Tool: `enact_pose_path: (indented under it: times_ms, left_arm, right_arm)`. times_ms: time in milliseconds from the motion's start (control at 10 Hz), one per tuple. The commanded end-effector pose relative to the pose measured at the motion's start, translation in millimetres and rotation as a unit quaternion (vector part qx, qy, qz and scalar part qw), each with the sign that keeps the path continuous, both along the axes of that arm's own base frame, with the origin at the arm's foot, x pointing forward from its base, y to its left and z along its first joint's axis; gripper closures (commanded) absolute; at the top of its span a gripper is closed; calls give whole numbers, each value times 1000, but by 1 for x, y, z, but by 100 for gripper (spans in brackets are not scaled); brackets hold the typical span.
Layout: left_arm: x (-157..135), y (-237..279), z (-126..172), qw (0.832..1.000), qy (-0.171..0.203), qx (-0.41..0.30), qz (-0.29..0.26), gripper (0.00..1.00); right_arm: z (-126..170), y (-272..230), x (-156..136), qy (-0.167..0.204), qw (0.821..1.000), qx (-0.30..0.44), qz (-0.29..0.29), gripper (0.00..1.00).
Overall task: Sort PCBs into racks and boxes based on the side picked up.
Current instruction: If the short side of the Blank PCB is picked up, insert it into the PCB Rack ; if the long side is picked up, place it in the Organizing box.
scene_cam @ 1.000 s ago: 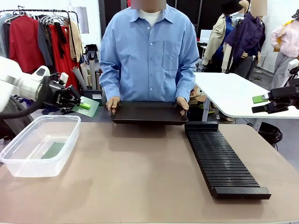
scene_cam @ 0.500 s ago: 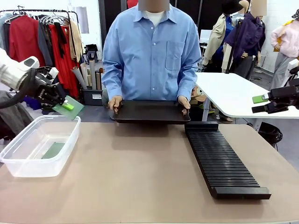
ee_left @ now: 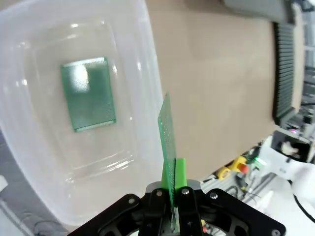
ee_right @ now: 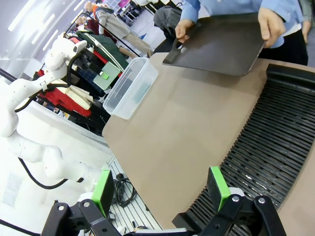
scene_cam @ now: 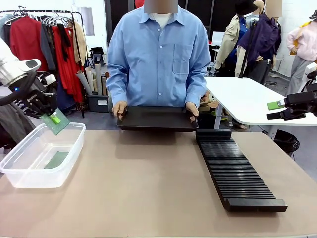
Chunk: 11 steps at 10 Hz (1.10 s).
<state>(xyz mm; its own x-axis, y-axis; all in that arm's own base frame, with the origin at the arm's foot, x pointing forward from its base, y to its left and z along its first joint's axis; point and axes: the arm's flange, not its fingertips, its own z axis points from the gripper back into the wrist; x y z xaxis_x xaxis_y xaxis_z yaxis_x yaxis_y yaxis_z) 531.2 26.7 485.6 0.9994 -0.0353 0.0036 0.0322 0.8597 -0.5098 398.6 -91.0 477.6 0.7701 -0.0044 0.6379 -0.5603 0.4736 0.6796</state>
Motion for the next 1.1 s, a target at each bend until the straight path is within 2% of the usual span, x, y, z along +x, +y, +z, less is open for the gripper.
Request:
enact_pose_path:
  times_ms: [0,100,400,1000]
  left_arm:
    - [3,-10,-6,999,-8,44,18,100]
    - [6,-10,-13,998,-16,58,20,100]
    - [4,-3,-36,998,-10,55,29,100]
    - [14,8,-91,996,-44,67,30,100]
  right_arm:
    - [3,1,1,0,1000,4,-3,0]
    - [3,1,1,0,1000,4,-3,0]
    - [3,1,1,0,1000,4,-3,0]
    - [3,1,1,0,1000,4,-3,0]
